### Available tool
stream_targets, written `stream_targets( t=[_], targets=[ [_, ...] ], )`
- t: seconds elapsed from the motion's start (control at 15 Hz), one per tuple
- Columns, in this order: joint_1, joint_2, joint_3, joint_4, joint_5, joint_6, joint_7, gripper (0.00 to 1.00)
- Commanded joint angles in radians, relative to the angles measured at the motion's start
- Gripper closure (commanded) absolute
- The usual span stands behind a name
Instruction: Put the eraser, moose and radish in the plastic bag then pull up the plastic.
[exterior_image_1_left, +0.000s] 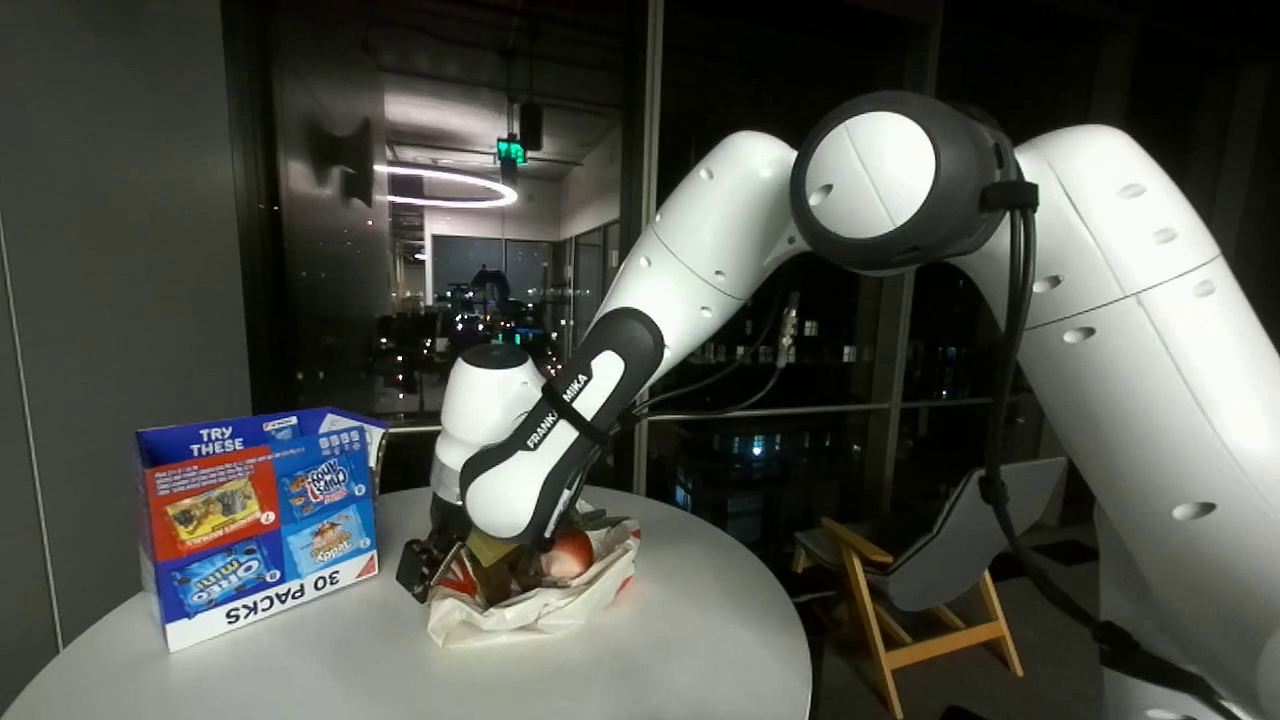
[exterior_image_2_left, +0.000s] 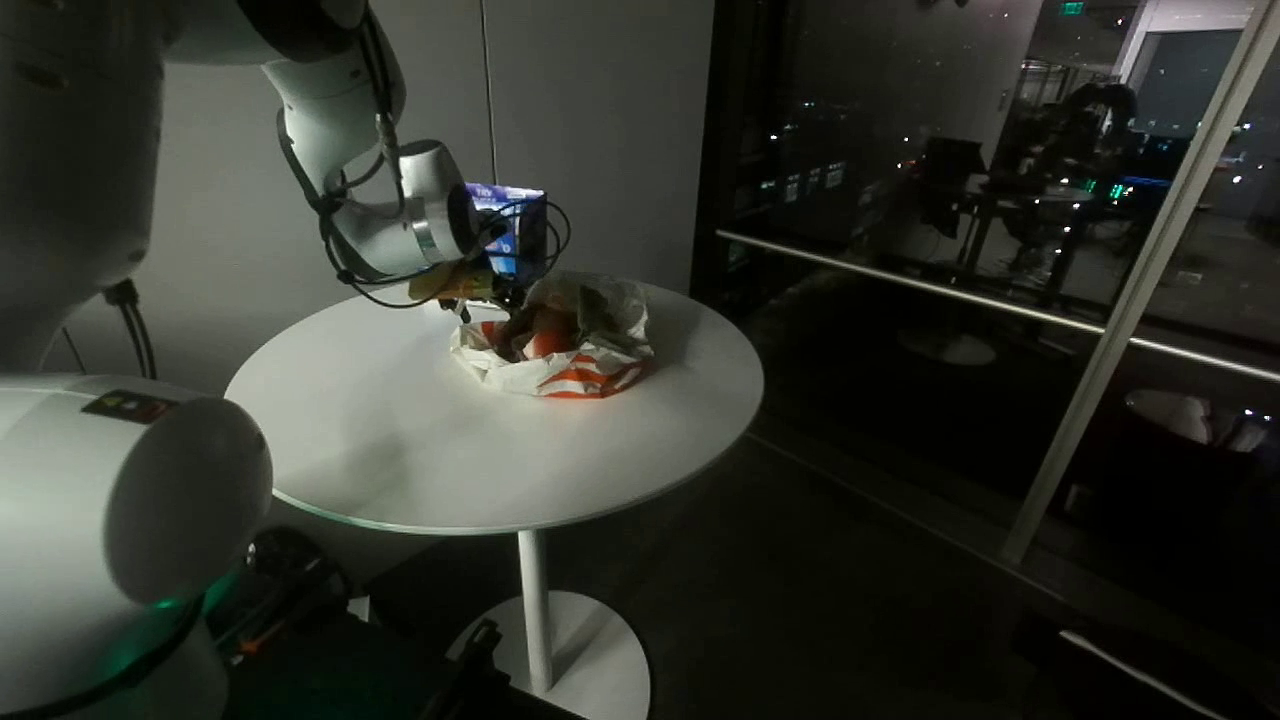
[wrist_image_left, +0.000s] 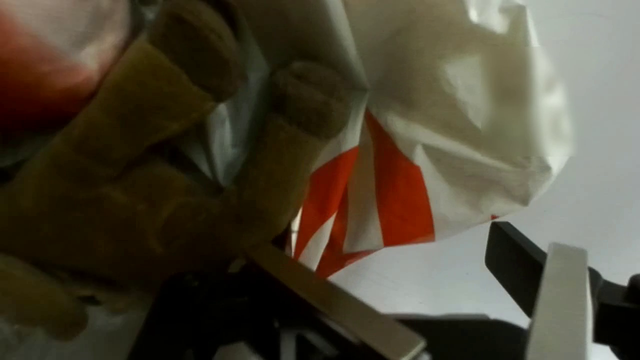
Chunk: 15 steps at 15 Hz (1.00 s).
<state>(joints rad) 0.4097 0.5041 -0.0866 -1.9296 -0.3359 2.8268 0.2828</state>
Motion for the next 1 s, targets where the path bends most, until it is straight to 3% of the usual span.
stream_targets(
  t=[0.0, 0.07, 0.27, 0.53, 0.87, 0.93],
  targets=[
    [0.200, -0.022, -0.227, -0.011, -0.249, 0.058, 0.212, 0.00],
    [0.243, -0.013, -0.276, -0.001, -0.303, 0.052, 0.270, 0.00],
    [0.288, 0.007, -0.324, 0.006, -0.351, 0.039, 0.357, 0.00],
    [0.286, 0.026, -0.335, -0.004, -0.337, 0.102, 0.397, 0.00],
    [0.285, -0.002, -0.316, -0.015, -0.318, 0.003, 0.364, 0.00],
    [0.309, -0.012, -0.343, -0.014, -0.339, -0.028, 0.390, 0.00]
  ],
)
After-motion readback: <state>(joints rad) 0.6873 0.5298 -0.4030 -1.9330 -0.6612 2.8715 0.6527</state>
